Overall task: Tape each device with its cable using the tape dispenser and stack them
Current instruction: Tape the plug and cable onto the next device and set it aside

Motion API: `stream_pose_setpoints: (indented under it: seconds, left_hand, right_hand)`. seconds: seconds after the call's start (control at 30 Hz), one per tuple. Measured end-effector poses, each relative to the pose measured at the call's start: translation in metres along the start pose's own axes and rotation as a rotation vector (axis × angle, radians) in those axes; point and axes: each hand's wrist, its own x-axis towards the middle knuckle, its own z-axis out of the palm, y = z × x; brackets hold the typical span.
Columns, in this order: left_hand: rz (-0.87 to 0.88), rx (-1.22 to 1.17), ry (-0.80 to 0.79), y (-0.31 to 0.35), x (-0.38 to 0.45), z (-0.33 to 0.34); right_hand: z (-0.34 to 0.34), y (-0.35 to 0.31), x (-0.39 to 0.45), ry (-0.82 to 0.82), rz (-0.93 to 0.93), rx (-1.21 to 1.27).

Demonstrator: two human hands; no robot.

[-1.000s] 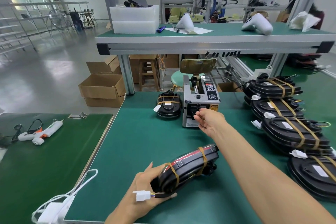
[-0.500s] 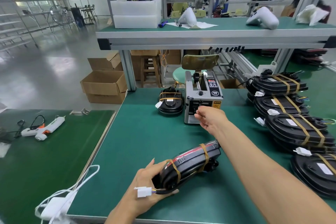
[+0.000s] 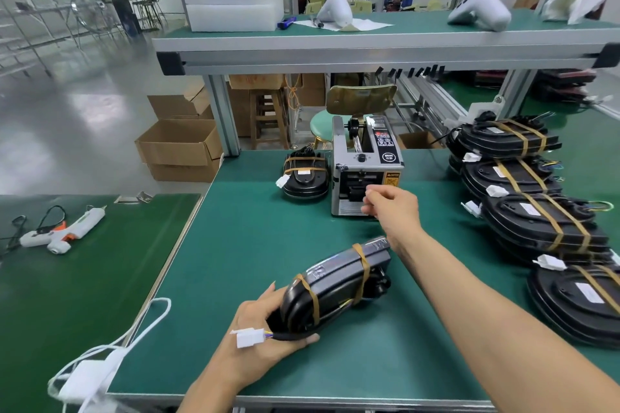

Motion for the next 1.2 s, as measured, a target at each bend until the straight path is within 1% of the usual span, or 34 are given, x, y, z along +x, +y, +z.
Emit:
stream_pose_setpoints:
  seconds: [0.1,0.3,0.57,0.73,0.87,0.97,1.07,1.2]
  left_hand:
    - [-0.064,-0.037,0.021,-0.008,-0.002,0.001]
    - [-0.058,-0.028,0.087,-0.016,-0.005,-0.001]
    - [-0.050,0.002,0.053,-0.021,-0.011,-0.014]
    - [-0.110,-0.032,0.096,-0.022,-0.018,-0.015]
    - [-0.085,-0.055,0.097,-0.017,-0.018,-0.013]
    - [-0.051,-0.058,0.079,-0.017,-0.019,-0.014]
    - [-0.054,-0.067,0.092,-0.018,-0.019,-0.013]
    - [-0.061,-0.078,0.091,-0.020,-0.019,-0.012]
  right_hand:
    - [0.003,0.008,0.000,0.028,-0.074,-0.014]
    - [0.013,0.019,-0.009,-0.022,-0.066,0.073]
    - [0.020,0.022,-0.012,-0.066,-0.066,0.153]
    - [0.029,0.023,-0.013,-0.041,-0.009,0.270]
    - [0.027,0.022,-0.013,-0.020,-0.015,0.266]
    - [0.026,0.023,-0.012,0.045,-0.017,0.233]
    - [0.025,0.024,-0.013,0.100,-0.023,0.206]
    - [0.028,0.019,-0.015,0.105,-0.044,0.228]
